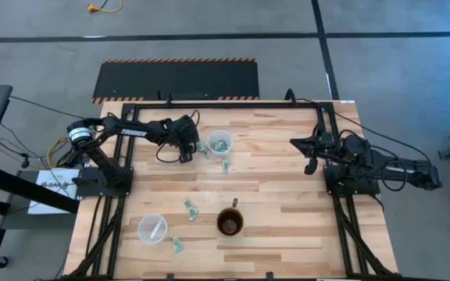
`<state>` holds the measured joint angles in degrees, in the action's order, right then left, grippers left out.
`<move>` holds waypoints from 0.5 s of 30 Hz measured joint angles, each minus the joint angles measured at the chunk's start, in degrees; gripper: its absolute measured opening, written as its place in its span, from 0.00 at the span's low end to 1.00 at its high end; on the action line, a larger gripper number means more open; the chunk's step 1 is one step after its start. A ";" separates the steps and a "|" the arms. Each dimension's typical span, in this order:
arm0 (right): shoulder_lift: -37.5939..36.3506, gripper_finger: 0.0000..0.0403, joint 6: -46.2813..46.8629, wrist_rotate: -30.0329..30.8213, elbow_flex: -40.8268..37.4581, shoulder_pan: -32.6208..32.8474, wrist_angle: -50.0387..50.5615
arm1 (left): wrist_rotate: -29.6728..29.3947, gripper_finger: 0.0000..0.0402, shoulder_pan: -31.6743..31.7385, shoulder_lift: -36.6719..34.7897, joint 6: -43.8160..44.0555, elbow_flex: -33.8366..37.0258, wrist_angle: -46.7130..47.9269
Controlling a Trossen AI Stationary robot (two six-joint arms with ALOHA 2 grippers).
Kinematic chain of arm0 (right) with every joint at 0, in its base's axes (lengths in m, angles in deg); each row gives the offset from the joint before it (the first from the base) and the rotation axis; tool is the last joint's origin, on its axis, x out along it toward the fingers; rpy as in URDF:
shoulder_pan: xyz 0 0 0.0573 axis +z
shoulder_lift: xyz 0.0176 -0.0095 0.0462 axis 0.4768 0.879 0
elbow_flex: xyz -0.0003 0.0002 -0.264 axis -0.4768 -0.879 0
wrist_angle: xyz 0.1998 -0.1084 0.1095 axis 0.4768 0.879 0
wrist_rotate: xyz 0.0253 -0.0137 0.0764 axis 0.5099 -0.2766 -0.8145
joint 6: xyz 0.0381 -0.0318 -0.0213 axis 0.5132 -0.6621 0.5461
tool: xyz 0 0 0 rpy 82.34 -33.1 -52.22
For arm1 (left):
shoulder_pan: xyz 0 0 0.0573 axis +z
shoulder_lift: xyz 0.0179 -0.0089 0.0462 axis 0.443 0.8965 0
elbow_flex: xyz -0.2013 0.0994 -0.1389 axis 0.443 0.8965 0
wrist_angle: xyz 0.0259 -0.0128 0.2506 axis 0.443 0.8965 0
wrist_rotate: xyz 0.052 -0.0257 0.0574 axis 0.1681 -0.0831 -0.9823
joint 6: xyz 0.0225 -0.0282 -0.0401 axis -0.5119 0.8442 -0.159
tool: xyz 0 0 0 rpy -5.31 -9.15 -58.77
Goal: Pick and place items into bin
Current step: Put the stevia packet into the top transparent bin
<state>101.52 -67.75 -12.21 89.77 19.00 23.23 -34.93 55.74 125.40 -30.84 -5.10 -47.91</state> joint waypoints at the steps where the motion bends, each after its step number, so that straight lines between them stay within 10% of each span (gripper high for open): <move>1: 0.00 0.00 0.00 0.00 0.02 0.00 0.00 | 0.01 0.35 -0.09 0.00 -1.17 0.03 -0.52; 15: 0.00 0.00 0.00 0.00 0.00 -0.02 0.00 | 9.62 0.38 1.47 0.24 -10.90 0.07 -6.38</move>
<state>101.53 -67.75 -12.21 89.76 18.98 23.23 -25.31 57.21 125.64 -41.74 -5.04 -54.28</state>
